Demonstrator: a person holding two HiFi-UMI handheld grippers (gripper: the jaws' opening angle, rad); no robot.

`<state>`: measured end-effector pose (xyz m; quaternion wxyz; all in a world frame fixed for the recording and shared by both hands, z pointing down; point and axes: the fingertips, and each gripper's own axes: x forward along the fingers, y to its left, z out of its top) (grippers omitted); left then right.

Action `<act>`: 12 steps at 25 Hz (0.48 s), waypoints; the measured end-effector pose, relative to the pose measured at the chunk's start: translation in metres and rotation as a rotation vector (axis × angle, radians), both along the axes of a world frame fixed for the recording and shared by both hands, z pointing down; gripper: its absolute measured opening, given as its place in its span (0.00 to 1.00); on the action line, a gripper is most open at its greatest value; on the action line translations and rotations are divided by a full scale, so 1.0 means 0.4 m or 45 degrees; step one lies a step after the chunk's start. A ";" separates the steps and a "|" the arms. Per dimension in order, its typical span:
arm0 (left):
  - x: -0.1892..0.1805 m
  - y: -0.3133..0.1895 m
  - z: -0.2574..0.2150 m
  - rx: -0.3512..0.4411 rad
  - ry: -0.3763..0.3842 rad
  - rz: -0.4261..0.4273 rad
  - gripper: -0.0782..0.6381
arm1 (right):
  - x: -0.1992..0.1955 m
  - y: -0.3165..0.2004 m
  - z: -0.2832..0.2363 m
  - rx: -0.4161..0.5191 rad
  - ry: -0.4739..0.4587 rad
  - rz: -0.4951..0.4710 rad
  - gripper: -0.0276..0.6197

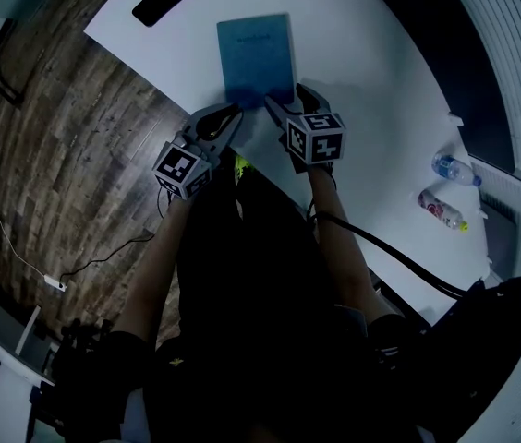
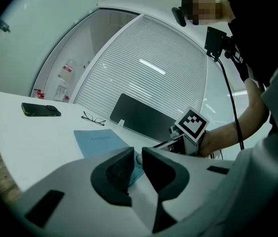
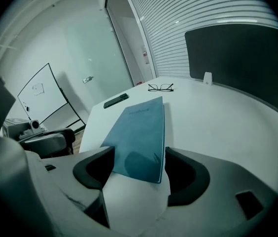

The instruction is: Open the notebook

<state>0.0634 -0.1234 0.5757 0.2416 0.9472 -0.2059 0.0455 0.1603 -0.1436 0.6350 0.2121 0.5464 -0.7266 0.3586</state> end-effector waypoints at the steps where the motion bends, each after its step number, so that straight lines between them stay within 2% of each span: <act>1: -0.001 -0.001 0.005 -0.005 -0.004 -0.002 0.19 | 0.001 -0.001 0.006 -0.007 -0.001 0.003 0.51; 12: -0.017 -0.008 0.024 -0.032 -0.015 -0.008 0.19 | 0.012 0.007 0.054 -0.096 -0.033 0.056 0.52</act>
